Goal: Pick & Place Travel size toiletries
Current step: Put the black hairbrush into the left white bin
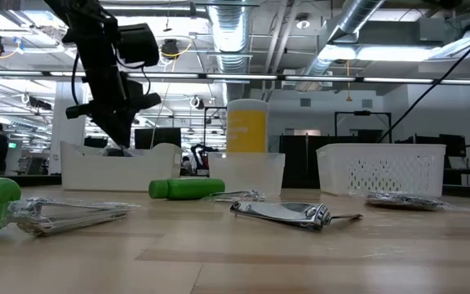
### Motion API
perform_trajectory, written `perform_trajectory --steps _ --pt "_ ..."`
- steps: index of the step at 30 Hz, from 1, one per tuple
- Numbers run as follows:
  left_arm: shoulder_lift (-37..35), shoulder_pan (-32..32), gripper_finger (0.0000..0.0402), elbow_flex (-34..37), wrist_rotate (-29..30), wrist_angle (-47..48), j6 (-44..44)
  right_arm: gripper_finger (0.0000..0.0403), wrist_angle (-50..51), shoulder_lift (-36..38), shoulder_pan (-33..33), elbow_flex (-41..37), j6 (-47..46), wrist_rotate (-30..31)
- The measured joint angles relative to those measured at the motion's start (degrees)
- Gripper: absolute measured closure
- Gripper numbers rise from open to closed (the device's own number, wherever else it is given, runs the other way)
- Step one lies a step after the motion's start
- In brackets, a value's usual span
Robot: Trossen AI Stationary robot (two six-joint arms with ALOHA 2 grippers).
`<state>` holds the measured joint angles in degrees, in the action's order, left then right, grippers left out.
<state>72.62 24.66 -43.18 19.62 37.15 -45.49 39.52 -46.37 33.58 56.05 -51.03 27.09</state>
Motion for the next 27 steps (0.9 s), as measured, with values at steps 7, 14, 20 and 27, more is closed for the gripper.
perform_trajectory --steps 7,14,20,27 --pt "-4.09 -0.04 0.0259 0.00 -2.34 -0.11 2.95 0.0132 0.07 0.00 0.00 0.00 0.00 0.00" --pt "-14.77 -5.45 0.0155 0.00 -16.94 -5.48 4.21 0.0132 0.07 -0.01 0.00 0.00 0.04 0.00" --pt "-20.47 -20.91 0.0145 0.00 -24.70 -7.22 0.27 0.0132 0.07 -0.02 0.00 0.00 0.02 -0.02" --pt "-18.94 -42.26 0.0178 -0.02 -16.73 -6.73 -4.02 0.0132 -0.05 -0.11 0.03 0.00 -1.05 -0.02"
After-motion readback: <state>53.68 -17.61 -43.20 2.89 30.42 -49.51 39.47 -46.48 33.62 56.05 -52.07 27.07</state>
